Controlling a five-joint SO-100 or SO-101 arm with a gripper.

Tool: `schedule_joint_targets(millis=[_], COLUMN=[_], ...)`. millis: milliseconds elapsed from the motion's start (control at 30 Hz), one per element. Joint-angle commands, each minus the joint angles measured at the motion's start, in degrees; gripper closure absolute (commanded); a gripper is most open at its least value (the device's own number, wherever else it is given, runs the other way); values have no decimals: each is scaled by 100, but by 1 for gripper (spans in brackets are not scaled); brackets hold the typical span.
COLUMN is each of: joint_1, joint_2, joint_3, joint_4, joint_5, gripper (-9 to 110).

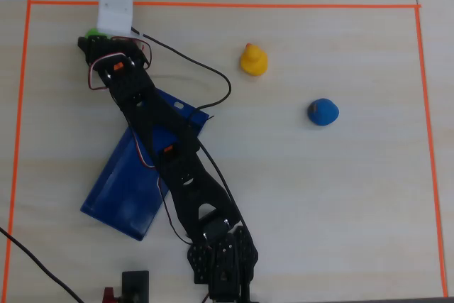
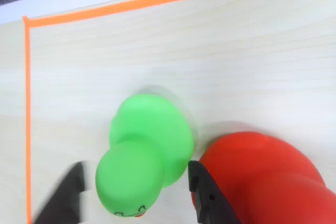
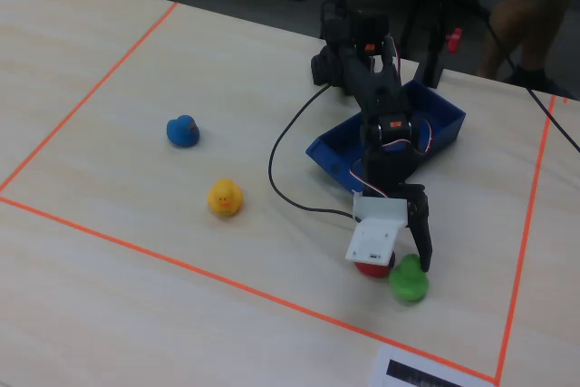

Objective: Grasp green duck and put it into box.

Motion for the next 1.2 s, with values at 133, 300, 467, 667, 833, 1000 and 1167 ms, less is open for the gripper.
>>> schedule_joint_targets(millis=[133, 300, 467, 667, 833, 1000, 1167], joint_1=[-105, -114, -220, -413, -615, -835, -1072], joint_2=[53, 97, 571, 1327, 1978, 2795, 4166], joint_3=[-352, -773, -984, -905, -888, -457, 853], joint_4=[26, 554, 1213, 1863, 2514, 3296, 3779], joint_5=[132, 343, 536, 914, 1151, 1063, 606], gripper=[102, 102, 102, 102, 102, 102, 101])
